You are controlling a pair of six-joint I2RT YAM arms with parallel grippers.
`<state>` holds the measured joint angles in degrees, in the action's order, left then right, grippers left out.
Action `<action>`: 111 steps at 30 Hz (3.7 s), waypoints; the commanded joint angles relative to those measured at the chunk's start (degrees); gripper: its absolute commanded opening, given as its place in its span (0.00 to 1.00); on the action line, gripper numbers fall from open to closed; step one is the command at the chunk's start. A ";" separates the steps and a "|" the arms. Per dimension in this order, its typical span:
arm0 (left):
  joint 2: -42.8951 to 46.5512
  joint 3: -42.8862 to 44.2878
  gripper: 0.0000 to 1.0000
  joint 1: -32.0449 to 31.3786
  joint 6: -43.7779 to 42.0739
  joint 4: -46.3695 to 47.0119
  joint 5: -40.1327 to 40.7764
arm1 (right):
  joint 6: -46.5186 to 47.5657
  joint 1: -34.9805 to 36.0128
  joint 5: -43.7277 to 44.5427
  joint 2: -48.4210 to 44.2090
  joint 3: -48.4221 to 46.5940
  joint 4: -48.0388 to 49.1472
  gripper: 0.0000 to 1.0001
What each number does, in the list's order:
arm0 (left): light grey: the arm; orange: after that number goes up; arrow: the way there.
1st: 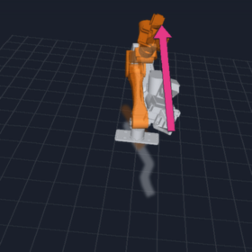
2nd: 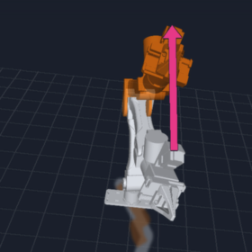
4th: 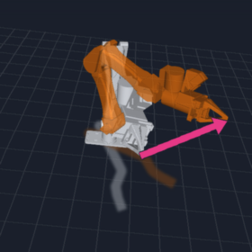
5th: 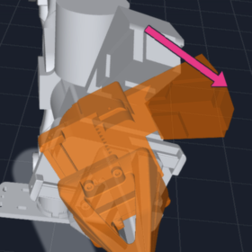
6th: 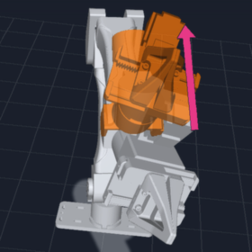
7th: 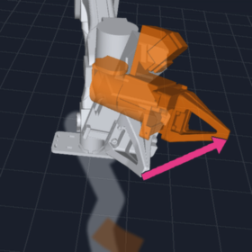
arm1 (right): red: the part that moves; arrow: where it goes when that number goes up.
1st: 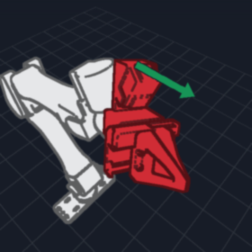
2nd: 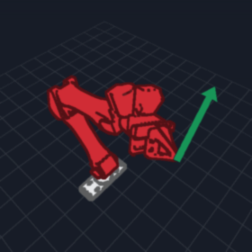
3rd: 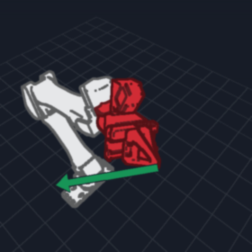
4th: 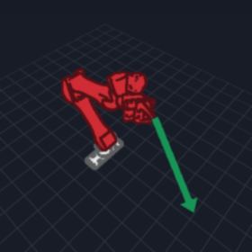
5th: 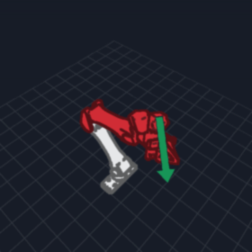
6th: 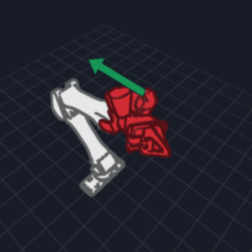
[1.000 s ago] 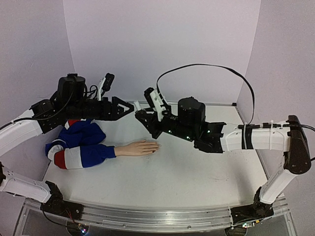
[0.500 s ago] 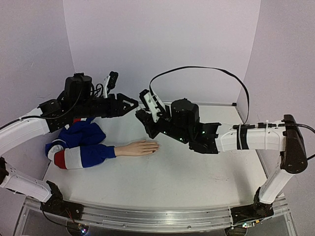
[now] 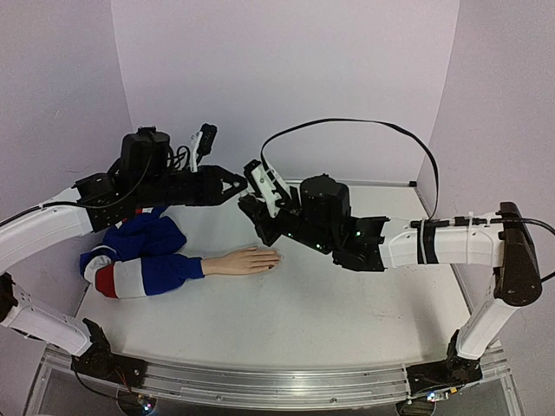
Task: Paint the nails
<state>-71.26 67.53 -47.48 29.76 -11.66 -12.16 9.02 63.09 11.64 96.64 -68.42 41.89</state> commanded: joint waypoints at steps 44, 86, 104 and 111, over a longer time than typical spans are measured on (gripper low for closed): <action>-0.47 5.32 0.30 1.51 -37.98 -15.93 -44.66 | -36.31 -12.67 -72.53 -5.69 2.47 30.39 0.00; -1.60 1.03 0.45 2.35 1.60 5.16 -3.59 | -1.83 0.68 5.15 1.00 -5.84 -1.61 0.00; -3.01 0.98 0.07 0.07 -2.34 5.07 -2.78 | -2.63 0.96 3.34 -0.21 -5.14 -0.87 0.00; -4.04 0.28 0.02 -0.59 -9.07 5.18 -16.22 | -6.08 -2.07 -12.65 -4.61 -2.92 0.43 0.00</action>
<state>-74.32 66.28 -46.54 26.26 -9.85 -15.40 5.67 62.96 13.58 97.43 -71.05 36.03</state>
